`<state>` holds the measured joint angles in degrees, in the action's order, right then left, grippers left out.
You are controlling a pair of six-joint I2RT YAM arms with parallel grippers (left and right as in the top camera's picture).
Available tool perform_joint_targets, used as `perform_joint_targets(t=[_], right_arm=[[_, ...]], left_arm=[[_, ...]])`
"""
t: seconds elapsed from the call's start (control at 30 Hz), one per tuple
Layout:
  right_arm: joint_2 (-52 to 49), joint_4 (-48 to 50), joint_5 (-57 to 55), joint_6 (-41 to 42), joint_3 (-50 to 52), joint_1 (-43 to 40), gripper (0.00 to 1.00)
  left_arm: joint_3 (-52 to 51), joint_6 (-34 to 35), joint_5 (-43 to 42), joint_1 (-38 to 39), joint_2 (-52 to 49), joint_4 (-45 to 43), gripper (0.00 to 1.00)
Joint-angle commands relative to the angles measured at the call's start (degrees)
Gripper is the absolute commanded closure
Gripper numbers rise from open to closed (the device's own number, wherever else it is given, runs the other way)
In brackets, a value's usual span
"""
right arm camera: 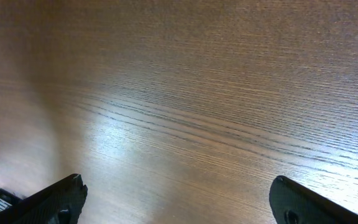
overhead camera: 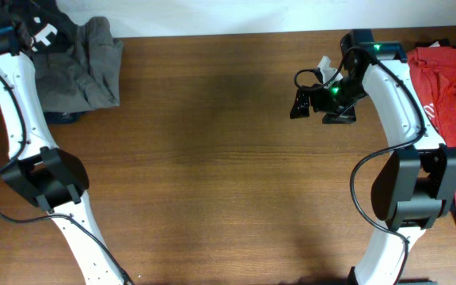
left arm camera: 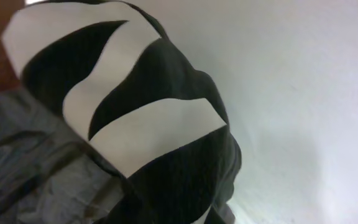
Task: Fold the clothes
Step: 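Lower the shirt onto the grey stack and release with the left gripper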
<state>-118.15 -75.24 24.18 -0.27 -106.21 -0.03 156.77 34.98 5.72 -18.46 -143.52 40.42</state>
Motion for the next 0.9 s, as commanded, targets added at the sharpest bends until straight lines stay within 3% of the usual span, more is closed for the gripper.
perform_joint_targets(t=[0.0,0.3,0.7,0.77,0.8,0.87], right_arm=[[-0.3,-0.3,-0.7,0.0,0.3,-0.3,0.01],[-0.3,-1.1,-0.7,-0.1,0.3,-0.3,0.01],[-0.3,-0.9,-0.7,-0.1,0.3,-0.3,0.01],[-0.3,-0.9,-0.7,0.0,0.3,-0.3,0.01],[-0.3,-0.9,-0.7,-0.1,0.3,-0.3,0.01],[-0.3,-0.9,-0.7,-0.1,0.3,-0.3,0.01]], left_arm=[[1.6,8.2,2.3,-1.2,-2.3,-1.2,1.00],[1.6,11.7,1.9,-1.2,-8.7,-3.8,1.00],[1.6,12.0,-1.8,-1.3,-9.7,5.5,0.99],[1.6,11.9,-1.9,-1.3,-9.6,7.5,0.87],[1.6,11.9,-1.9,-1.4,-9.6,8.4,0.76],[1.6,11.8,-1.8,-1.7,-9.4,9.8,0.72]])
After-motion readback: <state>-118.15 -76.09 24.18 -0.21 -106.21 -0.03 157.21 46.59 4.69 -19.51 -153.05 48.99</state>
